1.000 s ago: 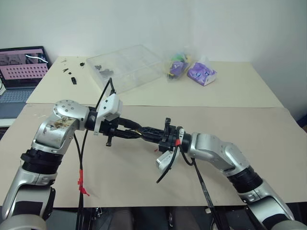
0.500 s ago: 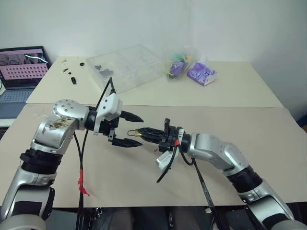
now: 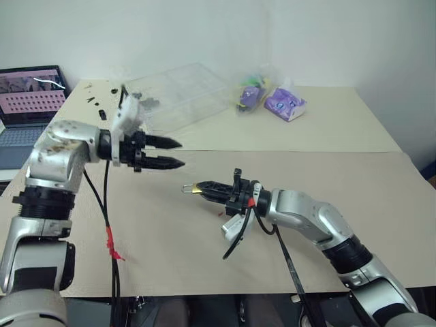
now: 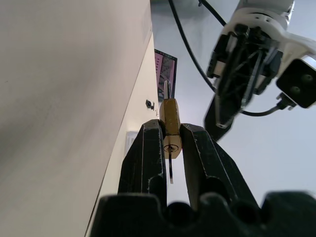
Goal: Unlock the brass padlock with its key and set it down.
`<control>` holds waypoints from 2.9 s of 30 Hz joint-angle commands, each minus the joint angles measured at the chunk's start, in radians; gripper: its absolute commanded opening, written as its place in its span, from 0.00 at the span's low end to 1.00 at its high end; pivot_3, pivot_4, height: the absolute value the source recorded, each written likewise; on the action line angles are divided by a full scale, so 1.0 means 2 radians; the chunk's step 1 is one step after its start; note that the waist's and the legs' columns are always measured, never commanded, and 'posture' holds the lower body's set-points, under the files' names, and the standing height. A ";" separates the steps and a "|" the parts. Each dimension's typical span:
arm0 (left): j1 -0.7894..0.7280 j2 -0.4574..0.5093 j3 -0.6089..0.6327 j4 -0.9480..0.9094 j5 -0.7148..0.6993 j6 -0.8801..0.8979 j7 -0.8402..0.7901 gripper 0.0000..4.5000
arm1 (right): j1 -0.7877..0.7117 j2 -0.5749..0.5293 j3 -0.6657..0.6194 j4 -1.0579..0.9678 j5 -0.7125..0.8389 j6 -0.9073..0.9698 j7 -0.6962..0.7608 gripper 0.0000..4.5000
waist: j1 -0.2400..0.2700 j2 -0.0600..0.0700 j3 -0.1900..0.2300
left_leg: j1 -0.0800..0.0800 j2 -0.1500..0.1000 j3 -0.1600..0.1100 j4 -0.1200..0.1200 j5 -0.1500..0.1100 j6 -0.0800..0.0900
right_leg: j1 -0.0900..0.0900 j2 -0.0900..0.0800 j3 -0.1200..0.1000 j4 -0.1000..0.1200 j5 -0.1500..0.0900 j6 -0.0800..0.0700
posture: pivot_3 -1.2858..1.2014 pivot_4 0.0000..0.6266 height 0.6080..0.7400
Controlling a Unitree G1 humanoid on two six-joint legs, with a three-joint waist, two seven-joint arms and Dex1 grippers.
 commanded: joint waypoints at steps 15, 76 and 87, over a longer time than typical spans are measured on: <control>0.021 -0.009 -0.002 -0.061 -0.003 0.007 -0.015 0.01 | 0.000 -0.002 -0.012 -0.019 0.007 0.012 -0.002 0.03 | -0.003 0.000 0.000 | 0.000 0.000 0.000 0.000 0.000 0.000 | 0.000 0.000 0.000 0.000 -0.001 0.002 | 0.52 0.24 1.00; 0.029 -0.024 -0.007 -0.048 0.023 -0.024 -0.009 0.01 | -0.016 -0.013 -0.017 -0.044 0.007 -0.014 -0.011 0.03 | -0.004 0.000 0.000 | 0.000 0.000 0.000 0.000 0.000 0.000 | 0.000 0.000 0.000 0.000 -0.001 0.002 | 0.52 0.24 1.00; 0.039 -0.012 -0.002 -0.045 0.028 -0.029 -0.003 0.01 | -0.006 -0.019 -0.028 -0.033 0.026 -0.002 -0.001 0.03 | -0.004 0.000 0.000 | 0.000 0.000 0.000 0.000 0.000 0.000 | 0.000 0.000 0.000 0.000 -0.001 0.002 | 0.52 0.24 1.00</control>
